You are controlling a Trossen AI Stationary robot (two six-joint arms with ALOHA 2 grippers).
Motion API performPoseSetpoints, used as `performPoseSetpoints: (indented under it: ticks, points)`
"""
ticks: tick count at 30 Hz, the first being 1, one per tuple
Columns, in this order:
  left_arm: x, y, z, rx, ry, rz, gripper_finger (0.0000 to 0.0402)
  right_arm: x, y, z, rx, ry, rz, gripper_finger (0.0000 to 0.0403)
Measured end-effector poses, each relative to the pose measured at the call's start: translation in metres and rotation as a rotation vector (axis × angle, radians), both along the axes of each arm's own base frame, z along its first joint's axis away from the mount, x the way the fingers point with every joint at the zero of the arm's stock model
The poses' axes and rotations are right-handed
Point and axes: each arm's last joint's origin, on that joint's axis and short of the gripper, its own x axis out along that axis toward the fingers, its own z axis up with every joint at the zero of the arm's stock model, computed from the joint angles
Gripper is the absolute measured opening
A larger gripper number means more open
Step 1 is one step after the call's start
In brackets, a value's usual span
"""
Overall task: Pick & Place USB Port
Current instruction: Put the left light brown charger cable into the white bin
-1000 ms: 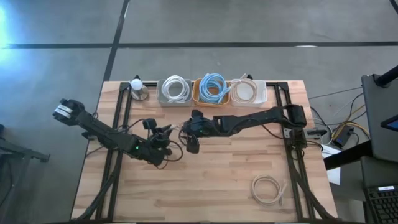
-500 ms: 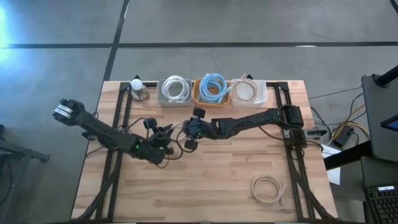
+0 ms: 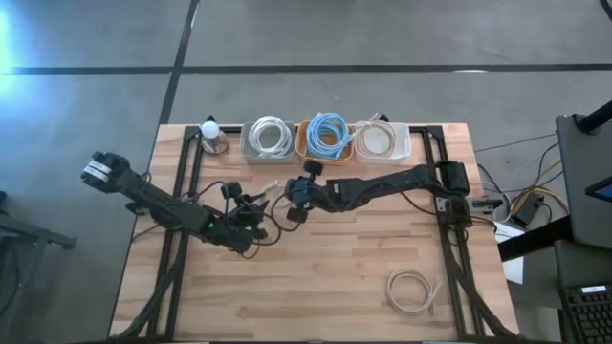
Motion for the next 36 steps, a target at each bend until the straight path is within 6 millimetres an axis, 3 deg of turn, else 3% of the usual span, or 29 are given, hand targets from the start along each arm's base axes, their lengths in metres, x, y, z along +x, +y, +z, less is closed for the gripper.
performPoseSetpoints:
  ticks: [9,16,22,26,30,36]
  points:
    - [0.0,0.001,0.0,0.005,-0.01,0.018,0.0135,-0.043,-0.016,0.038,-0.165,0.103,-0.323,0.0033]
    - [0.0,0.002,0.0,0.003,-0.015,0.023,0.0135,-0.106,-0.045,0.075,-0.215,0.17,-0.633,0.0034]
    - [0.0,0.002,0.0,0.004,-0.015,0.024,0.0135,-0.155,-0.079,0.096,-0.167,0.095,-0.851,0.0034]
    - [0.0,0.002,0.0,0.003,-0.016,0.024,0.0135,-0.185,-0.098,0.089,-0.134,0.081,-0.964,0.0034]
    - [0.0,0.002,0.0,0.003,-0.016,0.024,0.0135,-0.209,-0.112,0.068,-0.07,0.094,-1.046,0.0034]
    - [0.001,0.002,0.0,0.003,-0.016,0.027,0.0135,-0.224,-0.13,0.026,0.008,0.054,-1.064,0.0034]
